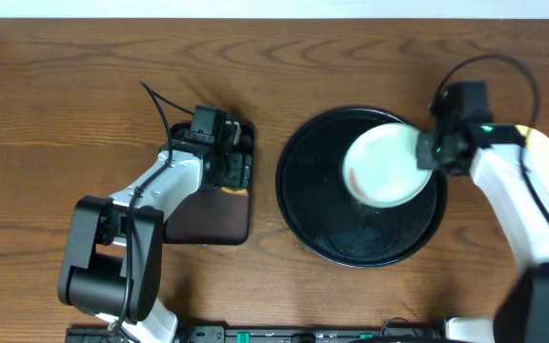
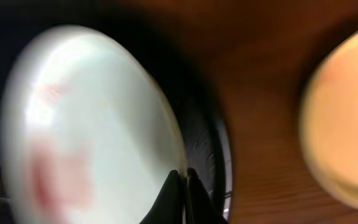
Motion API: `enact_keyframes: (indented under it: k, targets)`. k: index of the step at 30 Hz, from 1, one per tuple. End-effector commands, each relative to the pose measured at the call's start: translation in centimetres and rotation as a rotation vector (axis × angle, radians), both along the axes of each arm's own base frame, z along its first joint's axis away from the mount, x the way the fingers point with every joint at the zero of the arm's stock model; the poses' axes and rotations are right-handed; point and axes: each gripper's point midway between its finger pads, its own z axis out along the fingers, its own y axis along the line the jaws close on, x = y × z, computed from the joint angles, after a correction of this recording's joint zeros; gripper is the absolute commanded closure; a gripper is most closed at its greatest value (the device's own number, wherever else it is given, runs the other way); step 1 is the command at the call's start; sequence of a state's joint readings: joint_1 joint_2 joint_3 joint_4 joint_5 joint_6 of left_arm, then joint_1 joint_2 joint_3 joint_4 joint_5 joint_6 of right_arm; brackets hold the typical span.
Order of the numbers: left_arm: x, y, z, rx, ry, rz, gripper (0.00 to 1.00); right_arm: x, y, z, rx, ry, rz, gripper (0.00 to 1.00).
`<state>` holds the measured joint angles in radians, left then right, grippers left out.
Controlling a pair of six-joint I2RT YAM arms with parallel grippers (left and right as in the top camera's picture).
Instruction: Clean dirty plates on tray and stack at the side
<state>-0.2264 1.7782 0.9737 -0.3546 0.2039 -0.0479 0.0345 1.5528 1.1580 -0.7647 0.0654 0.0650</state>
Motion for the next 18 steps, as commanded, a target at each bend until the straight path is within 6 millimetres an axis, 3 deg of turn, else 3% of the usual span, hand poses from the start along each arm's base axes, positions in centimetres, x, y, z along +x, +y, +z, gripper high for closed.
enact_keyframes:
  k: [1, 4, 8, 12, 16, 17, 18]
  targets:
    - [-0.6, -0.2, -0.8, -0.004, 0.031, -0.011, 0.19, 0.6, 0.9, 6.1, -0.041, -0.176, 0.048, 0.99]
    - [-0.5, -0.3, -0.8, -0.006, 0.024, -0.010, 0.18, -0.2, 2.7, 9.1, -0.072, -0.264, 0.129, 0.99]
    - [-0.3, -0.3, -0.7, -0.007, 0.017, -0.010, 0.18, -1.2, 3.7, 11.5, -0.231, -0.328, 0.174, 0.99]
    - [-0.1, -0.3, -0.2, -0.010, 0.006, -0.010, 0.18, -2.4, 6.3, 12.2, -0.389, -0.343, 0.259, 0.99]
    - [0.1, -0.4, 1.2, -0.017, -0.024, -0.011, 0.17, -3.0, 9.5, 11.6, -0.383, -0.347, 0.324, 0.99]
    - [0.1, -0.4, 1.6, -0.019, -0.032, -0.011, 0.17, -3.1, 10.1, 11.2, -0.354, -0.342, 0.319, 0.93]
    - [0.0, -0.4, 1.9, -0.020, -0.037, -0.010, 0.17, -3.2, 10.6, 10.8, -0.319, -0.330, 0.314, 0.78]
